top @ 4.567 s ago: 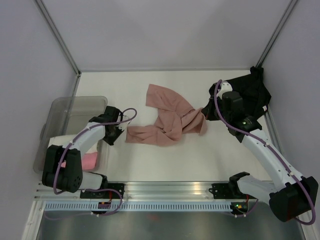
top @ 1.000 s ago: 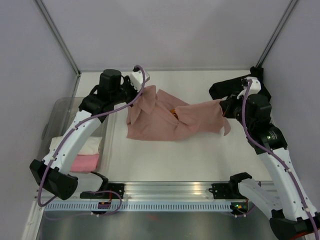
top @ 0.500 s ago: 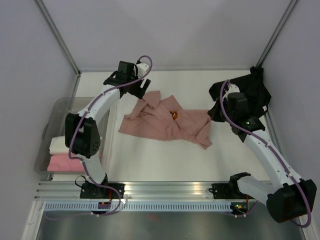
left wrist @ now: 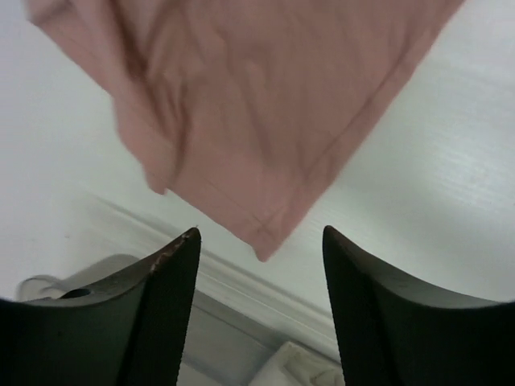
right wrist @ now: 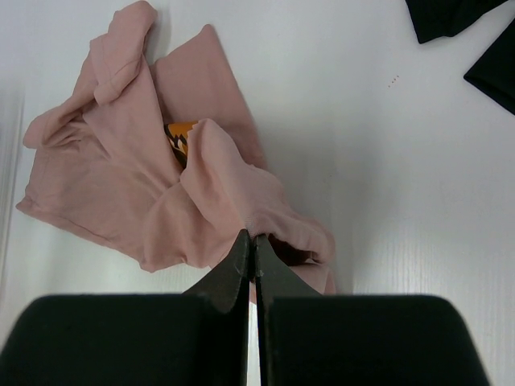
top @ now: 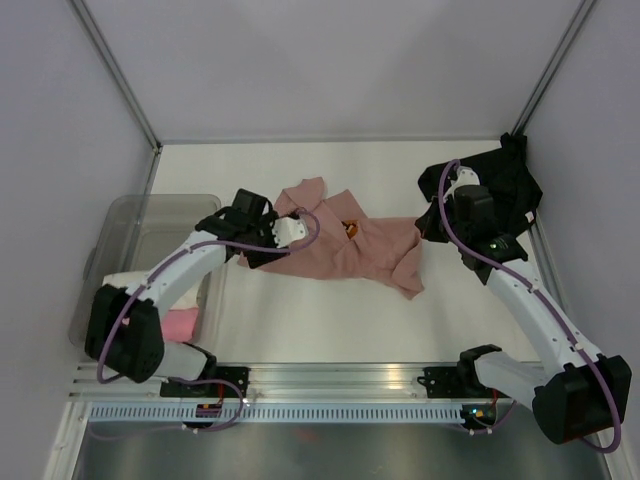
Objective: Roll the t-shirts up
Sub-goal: Flatten the tshirt
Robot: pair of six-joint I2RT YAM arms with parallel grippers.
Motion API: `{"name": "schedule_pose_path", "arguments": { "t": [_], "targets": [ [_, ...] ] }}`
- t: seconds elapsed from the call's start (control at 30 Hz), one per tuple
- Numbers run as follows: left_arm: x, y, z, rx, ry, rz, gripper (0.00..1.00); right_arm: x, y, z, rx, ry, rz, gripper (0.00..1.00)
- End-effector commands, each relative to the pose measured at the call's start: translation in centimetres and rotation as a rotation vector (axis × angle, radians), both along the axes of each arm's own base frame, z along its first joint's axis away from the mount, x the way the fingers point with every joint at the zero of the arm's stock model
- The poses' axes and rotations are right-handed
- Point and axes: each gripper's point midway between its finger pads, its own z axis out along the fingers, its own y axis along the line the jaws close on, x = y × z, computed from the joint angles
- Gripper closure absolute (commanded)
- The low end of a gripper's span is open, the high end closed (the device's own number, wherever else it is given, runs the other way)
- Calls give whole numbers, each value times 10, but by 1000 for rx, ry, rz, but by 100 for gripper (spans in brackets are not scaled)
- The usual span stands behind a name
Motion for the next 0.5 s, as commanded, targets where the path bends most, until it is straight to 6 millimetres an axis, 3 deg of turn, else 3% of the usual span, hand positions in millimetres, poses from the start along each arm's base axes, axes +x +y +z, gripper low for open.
{"name": "schedule_pose_path", "arguments": {
  "t": [0.0,0.03,0.13,0.27,0.4,0.47],
  "targets": [
    [-6,39,-57,299,88,-103,31,9,1,10,7,-42,-1,100],
    [-5,39,-68,314,120,-111,28,9,2,10,8,-40,3,100],
    [5,39,-75,352,130,-122,21,8,3,9,12,-40,8,100],
    [18,49,-87,450,147,-123,21,5,3,7,14,-38,16,100],
    [13,58,-108,521,199,-151,22,4,4,4,10,-34,22,100],
    [20,66,-110,559,185,-119,22,4,3,3,8,-33,22,100]
  ]
}}
